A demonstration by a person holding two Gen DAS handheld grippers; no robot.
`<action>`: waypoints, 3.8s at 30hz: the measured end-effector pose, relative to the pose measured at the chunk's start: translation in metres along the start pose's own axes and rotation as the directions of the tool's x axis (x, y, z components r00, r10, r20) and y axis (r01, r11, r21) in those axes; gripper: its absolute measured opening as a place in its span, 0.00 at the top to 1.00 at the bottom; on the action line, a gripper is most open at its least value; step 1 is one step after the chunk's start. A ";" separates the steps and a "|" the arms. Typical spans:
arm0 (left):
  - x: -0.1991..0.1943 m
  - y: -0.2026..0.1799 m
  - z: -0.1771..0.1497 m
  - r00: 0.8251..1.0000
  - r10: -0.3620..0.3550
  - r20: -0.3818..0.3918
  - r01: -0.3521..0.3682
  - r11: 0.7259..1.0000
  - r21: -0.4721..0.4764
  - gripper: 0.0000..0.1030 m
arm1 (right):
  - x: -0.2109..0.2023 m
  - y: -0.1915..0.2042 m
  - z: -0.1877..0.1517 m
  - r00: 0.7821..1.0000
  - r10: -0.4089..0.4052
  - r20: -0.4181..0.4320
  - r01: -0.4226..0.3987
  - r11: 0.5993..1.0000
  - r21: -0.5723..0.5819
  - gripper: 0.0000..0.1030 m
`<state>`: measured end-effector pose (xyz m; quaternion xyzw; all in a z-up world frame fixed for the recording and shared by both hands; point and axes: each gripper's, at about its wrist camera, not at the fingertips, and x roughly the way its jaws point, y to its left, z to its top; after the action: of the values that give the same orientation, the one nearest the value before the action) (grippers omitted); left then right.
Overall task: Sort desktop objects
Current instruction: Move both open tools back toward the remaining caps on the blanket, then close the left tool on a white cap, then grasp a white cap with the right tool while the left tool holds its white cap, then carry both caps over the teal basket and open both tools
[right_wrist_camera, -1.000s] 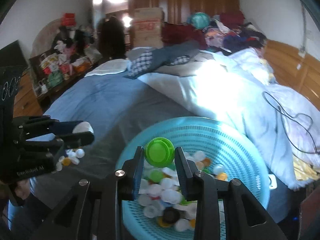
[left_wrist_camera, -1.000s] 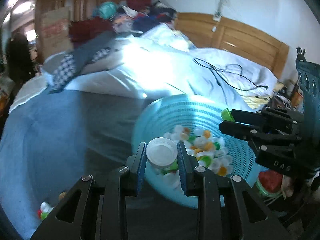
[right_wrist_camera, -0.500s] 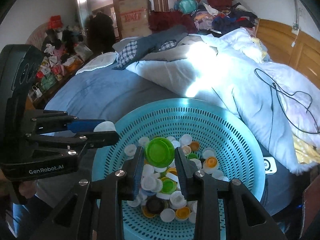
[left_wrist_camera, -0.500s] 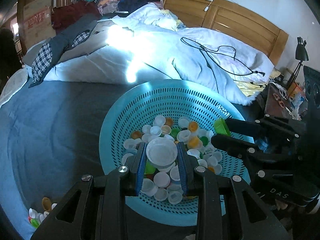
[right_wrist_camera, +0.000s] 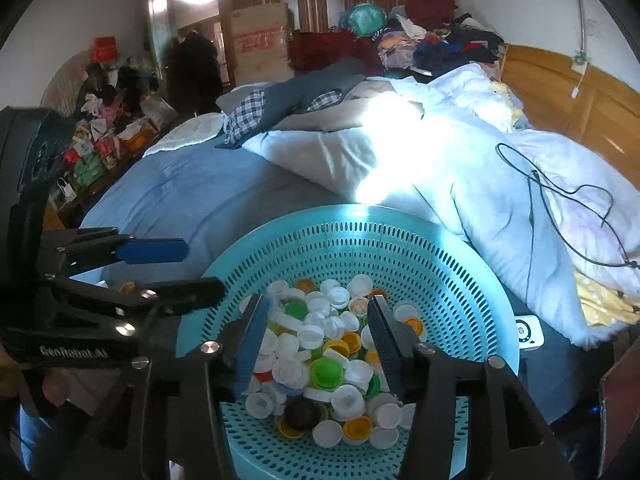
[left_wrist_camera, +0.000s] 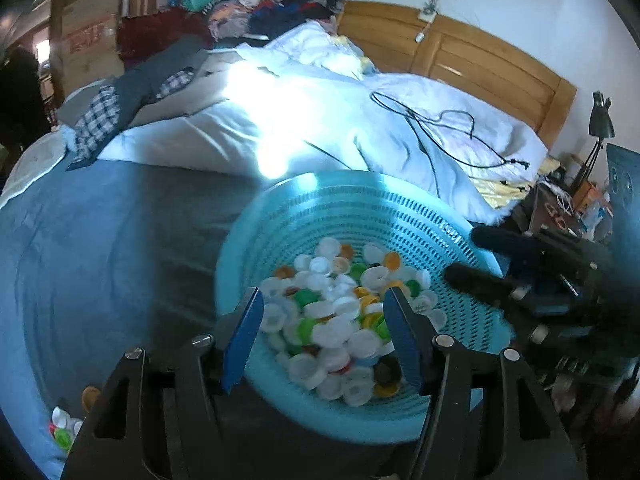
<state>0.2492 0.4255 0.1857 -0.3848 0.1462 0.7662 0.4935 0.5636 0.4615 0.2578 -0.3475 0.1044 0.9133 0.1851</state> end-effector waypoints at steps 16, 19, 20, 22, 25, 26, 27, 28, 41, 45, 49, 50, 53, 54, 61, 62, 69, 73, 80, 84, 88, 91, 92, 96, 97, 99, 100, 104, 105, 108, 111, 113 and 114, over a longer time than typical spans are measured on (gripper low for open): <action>-0.090 0.208 -0.248 0.958 0.276 -0.077 -0.286 0.935 -0.209 0.40 | 0.024 0.096 -0.044 0.976 0.206 -0.075 -0.213 0.971 -0.106 0.33; -0.078 0.203 -0.254 0.964 0.254 -0.077 -0.264 0.947 -0.183 0.40 | 0.025 0.114 -0.047 0.972 0.218 -0.091 -0.229 0.964 -0.138 0.33; -0.073 0.202 -0.253 0.966 0.248 -0.073 -0.258 0.950 -0.179 0.40 | 0.025 0.118 -0.047 0.971 0.219 -0.095 -0.231 0.962 -0.147 0.33; -0.062 0.205 -0.249 0.971 0.232 -0.064 -0.240 0.954 -0.178 0.40 | 0.025 0.125 -0.048 0.970 0.220 -0.103 -0.234 0.959 -0.160 0.33; -0.049 0.207 -0.247 0.975 0.213 -0.061 -0.220 0.958 -0.182 0.41 | 0.025 0.132 -0.050 0.970 0.215 -0.116 -0.233 0.957 -0.172 0.33; -0.046 0.206 -0.247 0.976 0.211 -0.060 -0.218 0.959 -0.180 0.41 | 0.026 0.134 -0.051 0.970 0.211 -0.122 -0.230 0.957 -0.176 0.33; -0.044 0.206 -0.248 0.976 0.208 -0.059 -0.216 0.960 -0.179 0.41 | 0.026 0.135 -0.051 0.970 0.208 -0.126 -0.228 0.957 -0.178 0.33; -0.042 0.206 -0.248 0.977 0.205 -0.056 -0.212 0.961 -0.176 0.41 | 0.026 0.137 -0.053 0.970 0.206 -0.132 -0.227 0.957 -0.179 0.33; -0.060 0.210 -0.251 0.967 0.253 -0.022 -0.252 0.946 -0.202 0.67 | 0.052 0.174 -0.055 0.933 0.301 -0.197 -0.335 0.927 -0.166 0.49; -0.092 0.212 -0.258 0.955 0.297 -0.005 -0.290 0.931 -0.223 0.67 | 0.069 0.198 -0.060 0.910 0.347 -0.229 -0.386 0.909 -0.157 0.49; -0.112 0.226 -0.269 0.946 0.325 0.010 -0.308 0.906 -0.291 0.67 | 0.093 0.241 -0.075 0.860 0.424 -0.285 -0.481 0.859 -0.172 0.49; -0.115 0.228 -0.270 0.943 0.333 0.014 -0.313 0.899 -0.305 0.67 | 0.098 0.252 -0.079 0.850 0.437 -0.294 -0.499 0.848 -0.180 0.50; -0.121 0.234 -0.271 0.935 0.355 0.018 -0.329 0.883 -0.336 0.67 | 0.113 0.289 -0.090 0.817 0.482 -0.316 -0.555 0.806 -0.205 0.57; -0.121 0.235 -0.271 0.935 0.354 0.016 -0.328 0.881 -0.341 0.67 | 0.117 0.299 -0.093 0.812 0.489 -0.318 -0.565 0.797 -0.215 0.57; -0.121 0.252 -0.277 0.944 0.329 0.013 -0.298 0.868 -0.398 0.67 | 0.154 0.350 -0.104 0.807 0.464 -0.365 -0.572 0.768 -0.287 0.57; -0.122 0.252 -0.278 0.944 0.330 0.013 -0.297 0.866 -0.401 0.67 | 0.158 0.353 -0.104 0.814 0.453 -0.364 -0.562 0.772 -0.296 0.57; -0.120 0.257 -0.279 0.947 0.320 0.004 -0.290 0.863 -0.413 0.67 | 0.180 0.363 -0.105 0.843 0.383 -0.378 -0.509 0.795 -0.331 0.57; -0.119 0.259 -0.280 0.948 0.319 -0.005 -0.292 0.861 -0.415 0.67 | 0.188 0.361 -0.105 0.843 0.373 -0.387 -0.503 0.801 -0.325 0.64; -0.122 0.252 -0.273 0.945 0.327 -0.003 -0.303 0.870 -0.388 0.67 | 0.165 0.356 -0.096 0.847 0.396 -0.353 -0.508 0.799 -0.322 0.68; -0.124 0.241 -0.264 0.947 0.322 0.011 -0.296 0.880 -0.371 0.67 | 0.134 0.342 -0.083 0.862 0.403 -0.307 -0.493 0.807 -0.326 0.68; -0.124 0.227 -0.247 0.949 0.315 0.030 -0.286 0.894 -0.345 0.67 | 0.104 0.318 -0.067 0.882 0.393 -0.259 -0.462 0.828 -0.318 0.68; -0.122 0.212 -0.230 0.950 0.307 0.052 -0.276 0.908 -0.317 0.67 | 0.086 0.295 -0.055 0.900 0.373 -0.226 -0.429 0.851 -0.304 0.68; -0.121 0.207 -0.224 0.950 0.306 0.057 -0.274 0.911 -0.308 0.67 | 0.080 0.286 -0.051 0.905 0.366 -0.214 -0.418 0.859 -0.296 0.68; -0.116 0.184 -0.196 0.953 0.292 0.080 -0.262 0.928 -0.264 0.67 | 0.059 0.254 -0.038 0.926 0.339 -0.165 -0.373 0.886 -0.276 0.68; -0.115 0.177 -0.188 0.955 0.285 0.088 -0.255 0.934 -0.251 0.67 | 0.054 0.244 -0.035 0.933 0.327 -0.152 -0.357 0.894 -0.271 0.68; -0.112 0.164 -0.173 0.956 0.274 0.103 -0.246 0.943 -0.222 0.67 | 0.045 0.230 -0.030 0.941 0.310 -0.133 -0.335 0.905 -0.262 0.68; -0.110 0.157 -0.164 0.958 0.264 0.111 -0.238 0.950 -0.204 0.67 | 0.042 0.221 -0.027 0.947 0.298 -0.121 -0.320 0.912 -0.256 0.68; -0.099 0.127 -0.130 0.965 0.225 0.133 -0.208 0.969 -0.135 0.67 | 0.029 0.183 -0.014 0.964 0.254 -0.081 -0.266 0.939 -0.220 0.68; -0.095 0.120 -0.121 0.967 0.214 0.138 -0.198 0.973 -0.120 0.67 | 0.027 0.174 -0.012 0.968 0.240 -0.072 -0.250 0.944 -0.214 0.68; -0.083 0.096 -0.097 0.972 0.179 0.152 -0.170 0.983 -0.073 0.67 | 0.019 0.147 -0.004 0.978 0.202 -0.052 -0.208 0.960 -0.188 0.68; -0.070 0.070 -0.075 0.977 0.145 0.157 -0.144 0.989 -0.017 0.67 | 0.013 0.119 0.002 0.986 0.164 -0.033 -0.168 0.973 -0.161 0.68; -0.059 0.054 -0.059 0.980 0.124 0.156 -0.128 0.992 0.017 0.67 | 0.008 0.099 0.005 0.990 0.142 -0.024 -0.143 0.980 -0.140 0.68; -0.055 0.048 -0.054 0.981 0.117 0.156 -0.122 0.992 0.027 0.67 | 0.006 0.091 0.007 0.991 0.131 -0.020 -0.133 0.982 -0.132 0.68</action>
<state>0.2437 0.3351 0.1835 -0.3059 0.1443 0.8191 0.4633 0.5185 0.3828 0.2647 -0.3563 0.0671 0.9266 0.1000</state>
